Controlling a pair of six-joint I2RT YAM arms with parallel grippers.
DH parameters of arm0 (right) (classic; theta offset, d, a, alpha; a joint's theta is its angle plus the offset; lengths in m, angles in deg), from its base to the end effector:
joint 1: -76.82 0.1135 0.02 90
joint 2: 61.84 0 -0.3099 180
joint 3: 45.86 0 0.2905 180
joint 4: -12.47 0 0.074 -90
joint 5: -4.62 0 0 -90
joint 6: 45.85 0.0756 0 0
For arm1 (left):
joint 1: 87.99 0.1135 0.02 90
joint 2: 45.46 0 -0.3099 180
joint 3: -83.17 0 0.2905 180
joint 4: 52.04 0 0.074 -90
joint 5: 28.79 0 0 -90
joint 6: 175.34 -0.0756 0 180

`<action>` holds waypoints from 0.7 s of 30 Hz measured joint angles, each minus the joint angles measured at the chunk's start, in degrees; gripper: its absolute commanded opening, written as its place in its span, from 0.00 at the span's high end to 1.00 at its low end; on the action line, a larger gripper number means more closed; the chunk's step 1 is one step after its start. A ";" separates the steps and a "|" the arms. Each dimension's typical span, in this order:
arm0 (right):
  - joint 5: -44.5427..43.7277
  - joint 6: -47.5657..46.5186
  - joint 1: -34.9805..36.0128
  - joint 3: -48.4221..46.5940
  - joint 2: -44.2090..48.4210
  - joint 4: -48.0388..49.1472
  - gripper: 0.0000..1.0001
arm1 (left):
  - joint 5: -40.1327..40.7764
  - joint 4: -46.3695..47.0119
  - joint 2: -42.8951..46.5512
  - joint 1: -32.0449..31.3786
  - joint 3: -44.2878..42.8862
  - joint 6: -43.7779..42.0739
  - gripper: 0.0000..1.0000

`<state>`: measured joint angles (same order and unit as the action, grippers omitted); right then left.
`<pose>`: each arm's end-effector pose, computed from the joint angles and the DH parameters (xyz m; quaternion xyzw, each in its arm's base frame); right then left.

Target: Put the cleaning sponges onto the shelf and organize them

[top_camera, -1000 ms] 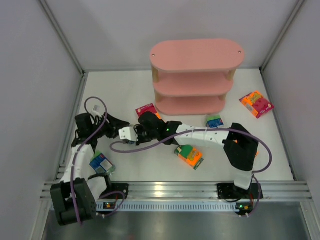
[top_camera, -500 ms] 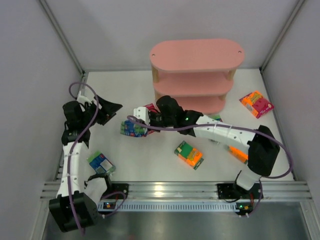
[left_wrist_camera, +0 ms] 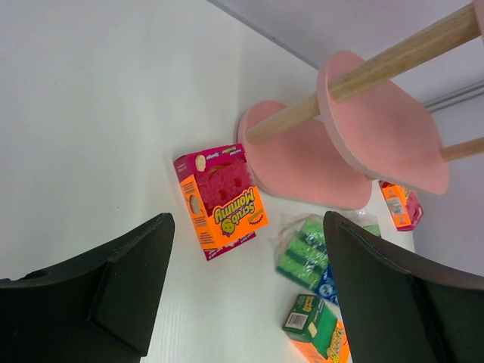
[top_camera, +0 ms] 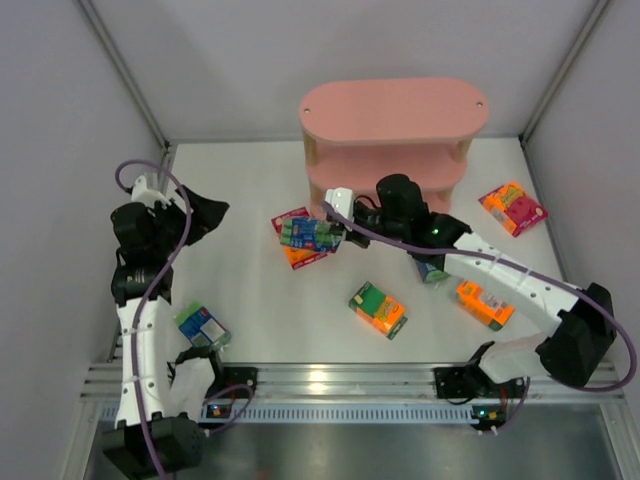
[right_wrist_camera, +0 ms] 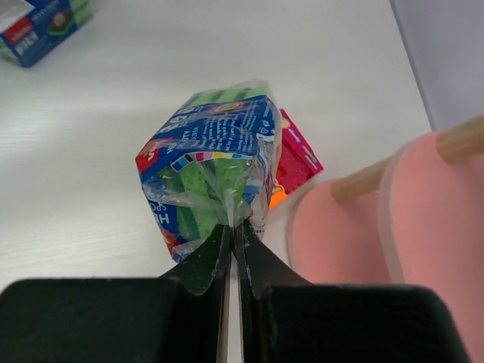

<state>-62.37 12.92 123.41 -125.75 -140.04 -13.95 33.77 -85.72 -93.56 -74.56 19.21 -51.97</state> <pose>0.2379 0.2945 0.3654 -0.6020 0.5746 0.2371 0.5013 0.2287 0.0188 0.3804 -0.1836 0.7760 -0.2878 0.5304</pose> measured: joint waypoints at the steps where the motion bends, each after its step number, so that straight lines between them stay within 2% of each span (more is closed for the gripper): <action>1: -0.17 -0.28 -1.07 0.39 0.59 -0.33 1.00 | 0.15 0.00 0.22 0.00 0.66 -0.39 0.14; 8: -5.07 -3.80 -6.03 3.19 2.49 -1.57 1.00 | 0.31 -2.10 0.20 0.00 5.05 -2.27 0.14; 21: -17.27 -7.30 -6.23 4.39 -2.21 1.49 1.00 | -0.81 -2.32 0.24 0.00 7.28 -4.63 0.14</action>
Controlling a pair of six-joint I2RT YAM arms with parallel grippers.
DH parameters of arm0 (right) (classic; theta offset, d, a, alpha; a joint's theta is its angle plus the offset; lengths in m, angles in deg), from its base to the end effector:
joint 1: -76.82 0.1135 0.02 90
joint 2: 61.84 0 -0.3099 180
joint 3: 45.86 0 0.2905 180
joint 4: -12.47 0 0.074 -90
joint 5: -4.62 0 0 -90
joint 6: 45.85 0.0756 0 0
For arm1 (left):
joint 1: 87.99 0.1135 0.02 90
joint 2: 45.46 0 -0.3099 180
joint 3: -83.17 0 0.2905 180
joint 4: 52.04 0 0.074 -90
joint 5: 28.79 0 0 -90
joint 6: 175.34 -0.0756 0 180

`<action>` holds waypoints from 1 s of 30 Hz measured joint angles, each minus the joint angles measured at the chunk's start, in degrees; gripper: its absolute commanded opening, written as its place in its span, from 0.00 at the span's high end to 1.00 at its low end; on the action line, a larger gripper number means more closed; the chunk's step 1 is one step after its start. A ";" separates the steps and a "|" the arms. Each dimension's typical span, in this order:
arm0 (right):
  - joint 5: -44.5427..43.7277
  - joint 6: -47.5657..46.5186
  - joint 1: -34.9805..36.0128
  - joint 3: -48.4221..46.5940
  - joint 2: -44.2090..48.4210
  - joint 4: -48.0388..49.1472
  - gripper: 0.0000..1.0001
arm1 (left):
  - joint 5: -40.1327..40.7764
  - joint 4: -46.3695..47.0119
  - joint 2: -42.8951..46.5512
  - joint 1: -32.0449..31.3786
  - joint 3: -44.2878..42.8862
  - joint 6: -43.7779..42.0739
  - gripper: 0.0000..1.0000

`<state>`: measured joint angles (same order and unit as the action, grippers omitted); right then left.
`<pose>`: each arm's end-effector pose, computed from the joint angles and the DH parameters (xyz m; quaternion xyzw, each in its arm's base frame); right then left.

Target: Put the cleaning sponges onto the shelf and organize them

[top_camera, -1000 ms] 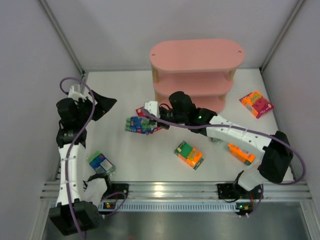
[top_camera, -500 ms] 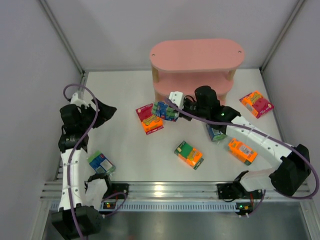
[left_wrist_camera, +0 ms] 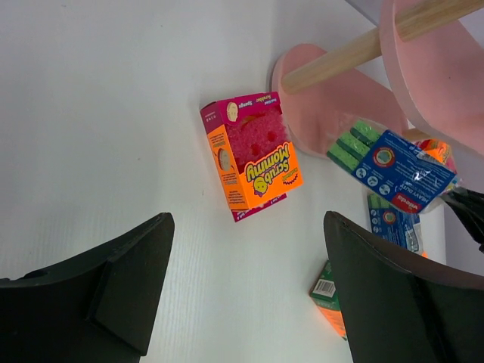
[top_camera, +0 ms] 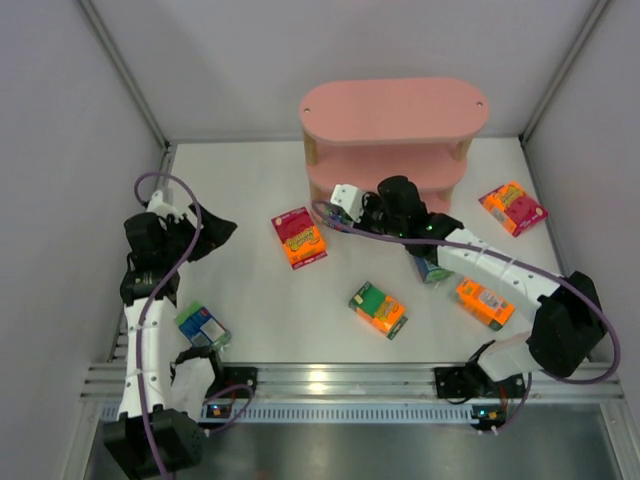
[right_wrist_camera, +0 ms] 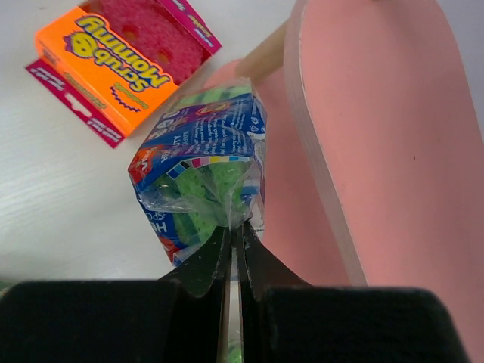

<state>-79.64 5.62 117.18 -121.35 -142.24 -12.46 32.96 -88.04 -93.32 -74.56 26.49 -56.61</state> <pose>0.2901 0.2565 0.3199 -0.5685 0.6515 0.0513 0.4998 0.2264 0.0173 0.3236 -0.1790 0.8180 -0.2737 0.4732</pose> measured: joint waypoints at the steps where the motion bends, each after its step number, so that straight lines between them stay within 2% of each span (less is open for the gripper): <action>1: -0.76 -0.33 0.00 0.24 -0.44 0.68 1.00 | -0.11 0.02 0.00 0.00 0.07 0.00 0.14; 17: -17.77 -6.93 5.27 7.67 -7.96 16.96 1.00 | -1.33 0.00 0.00 0.00 1.07 -0.20 0.14; 30: -22.73 -11.52 8.07 8.37 -16.26 21.75 1.00 | -2.25 0.02 0.02 0.00 1.64 -0.24 0.14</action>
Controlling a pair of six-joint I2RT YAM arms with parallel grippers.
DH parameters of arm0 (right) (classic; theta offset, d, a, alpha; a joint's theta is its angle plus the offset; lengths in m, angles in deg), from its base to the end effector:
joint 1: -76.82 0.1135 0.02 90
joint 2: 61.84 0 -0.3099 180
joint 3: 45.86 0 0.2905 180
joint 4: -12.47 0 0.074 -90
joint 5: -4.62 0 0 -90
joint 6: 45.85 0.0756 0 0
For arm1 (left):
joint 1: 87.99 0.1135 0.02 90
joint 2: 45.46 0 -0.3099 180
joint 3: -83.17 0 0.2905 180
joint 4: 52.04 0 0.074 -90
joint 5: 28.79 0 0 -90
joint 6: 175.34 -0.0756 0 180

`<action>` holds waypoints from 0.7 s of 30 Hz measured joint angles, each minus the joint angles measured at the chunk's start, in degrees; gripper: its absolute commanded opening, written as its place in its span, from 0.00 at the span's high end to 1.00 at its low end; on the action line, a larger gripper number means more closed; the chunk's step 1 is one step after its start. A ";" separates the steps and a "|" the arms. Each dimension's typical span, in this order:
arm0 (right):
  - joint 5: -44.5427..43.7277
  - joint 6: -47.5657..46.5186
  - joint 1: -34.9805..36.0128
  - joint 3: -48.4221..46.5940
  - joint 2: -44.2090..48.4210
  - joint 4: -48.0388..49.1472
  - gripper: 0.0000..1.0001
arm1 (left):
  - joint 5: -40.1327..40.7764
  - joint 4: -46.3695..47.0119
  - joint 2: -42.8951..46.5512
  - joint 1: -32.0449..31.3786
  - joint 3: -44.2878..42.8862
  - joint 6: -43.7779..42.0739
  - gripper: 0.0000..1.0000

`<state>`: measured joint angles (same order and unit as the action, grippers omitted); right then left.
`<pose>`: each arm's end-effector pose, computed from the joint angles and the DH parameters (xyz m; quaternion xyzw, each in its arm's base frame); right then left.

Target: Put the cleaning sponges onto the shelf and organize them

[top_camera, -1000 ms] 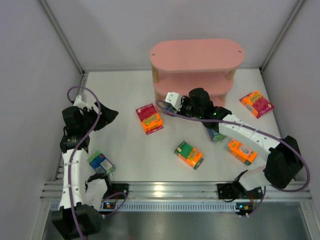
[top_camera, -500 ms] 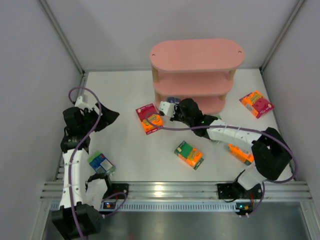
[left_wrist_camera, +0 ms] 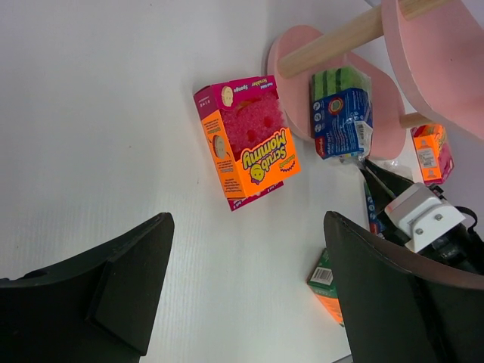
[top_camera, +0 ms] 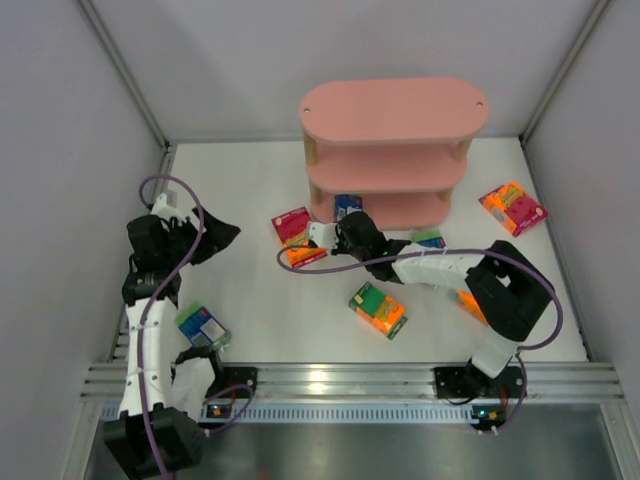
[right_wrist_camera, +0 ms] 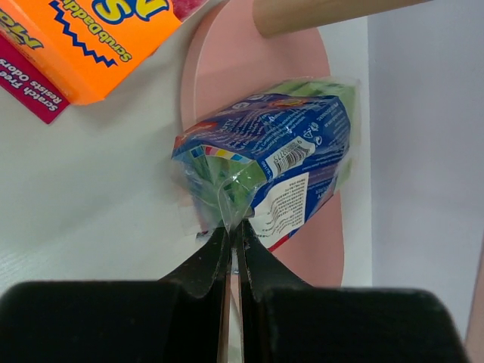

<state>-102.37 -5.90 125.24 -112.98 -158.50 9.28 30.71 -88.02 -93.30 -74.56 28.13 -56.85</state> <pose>0.3031 0.3083 0.1990 -0.6112 0.6204 -0.1364 0.4721 0.2250 0.0143 0.3126 -0.1720 0.8233 -0.2888 0.4574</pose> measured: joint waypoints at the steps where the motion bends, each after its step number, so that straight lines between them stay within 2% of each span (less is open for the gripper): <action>1: -0.24 -0.33 0.15 -0.02 -0.61 0.22 1.00 | -0.07 0.00 0.00 0.00 0.04 0.00 0.14; 21: -3.13 -4.85 0.42 -2.34 -5.88 4.33 0.99 | -1.29 -0.02 0.48 0.00 0.63 -0.13 0.13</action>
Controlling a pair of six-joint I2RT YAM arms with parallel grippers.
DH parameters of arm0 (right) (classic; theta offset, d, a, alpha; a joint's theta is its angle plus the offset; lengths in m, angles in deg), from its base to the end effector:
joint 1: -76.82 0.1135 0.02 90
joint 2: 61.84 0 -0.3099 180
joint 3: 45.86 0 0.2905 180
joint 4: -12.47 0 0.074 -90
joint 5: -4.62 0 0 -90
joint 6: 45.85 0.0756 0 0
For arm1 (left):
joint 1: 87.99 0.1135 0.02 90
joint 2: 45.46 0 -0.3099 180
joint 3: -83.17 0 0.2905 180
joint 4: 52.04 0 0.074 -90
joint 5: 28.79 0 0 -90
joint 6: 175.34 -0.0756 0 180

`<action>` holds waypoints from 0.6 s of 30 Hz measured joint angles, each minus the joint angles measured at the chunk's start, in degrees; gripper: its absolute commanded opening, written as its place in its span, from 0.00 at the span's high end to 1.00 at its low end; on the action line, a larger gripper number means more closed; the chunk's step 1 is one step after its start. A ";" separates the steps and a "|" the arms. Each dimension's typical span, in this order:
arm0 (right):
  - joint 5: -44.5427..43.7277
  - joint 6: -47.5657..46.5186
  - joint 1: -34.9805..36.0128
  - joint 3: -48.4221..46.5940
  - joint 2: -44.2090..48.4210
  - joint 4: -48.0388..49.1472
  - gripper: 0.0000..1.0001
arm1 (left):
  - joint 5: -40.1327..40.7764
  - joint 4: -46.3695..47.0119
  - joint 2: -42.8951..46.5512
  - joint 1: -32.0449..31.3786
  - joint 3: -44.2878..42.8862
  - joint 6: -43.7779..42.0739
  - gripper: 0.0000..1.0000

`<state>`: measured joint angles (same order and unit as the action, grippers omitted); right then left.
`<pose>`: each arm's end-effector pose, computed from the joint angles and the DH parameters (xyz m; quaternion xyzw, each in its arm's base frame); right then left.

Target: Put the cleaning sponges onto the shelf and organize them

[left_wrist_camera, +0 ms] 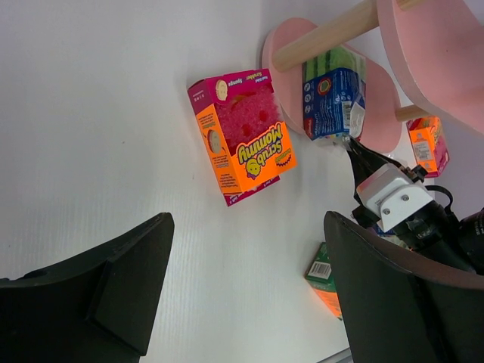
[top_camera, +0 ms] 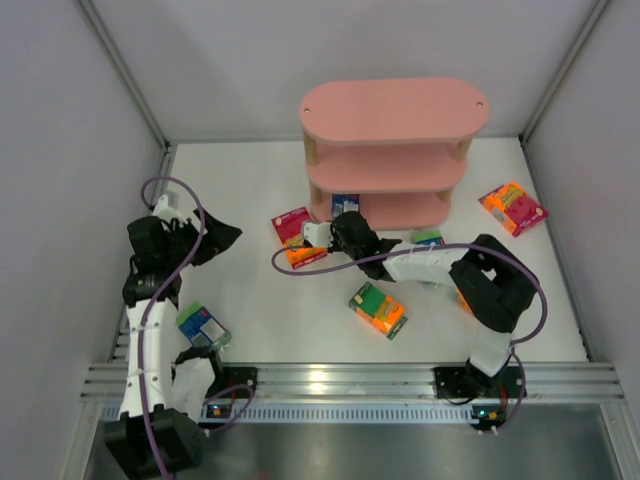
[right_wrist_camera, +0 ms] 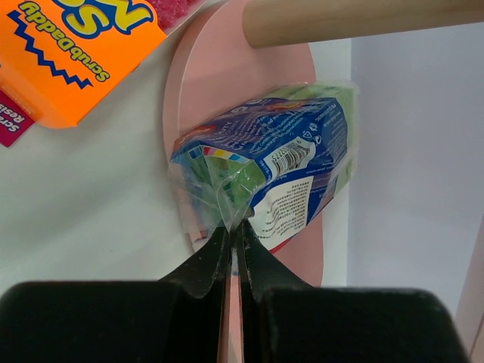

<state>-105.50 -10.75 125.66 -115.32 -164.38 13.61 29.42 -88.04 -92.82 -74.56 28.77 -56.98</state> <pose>0.3182 0.3245 0.1807 -0.6249 0.5983 -0.1778 0.4691 0.2226 0.0122 0.3101 -0.1656 0.8236 -0.2974 0.4536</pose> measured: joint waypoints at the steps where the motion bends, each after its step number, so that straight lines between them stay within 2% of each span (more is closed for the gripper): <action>1: -0.04 -0.11 0.00 0.00 -0.09 0.17 0.97 | -0.09 0.02 0.00 0.00 0.00 0.00 0.13; 18: -0.72 -0.63 -0.33 0.00 -0.28 1.09 0.64 | -0.31 0.00 0.00 0.00 0.35 0.00 0.13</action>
<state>-106.22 -11.38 125.33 -115.32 -164.67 14.70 29.11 -88.04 -92.82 -74.56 29.12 -56.98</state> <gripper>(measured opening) 0.327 0.864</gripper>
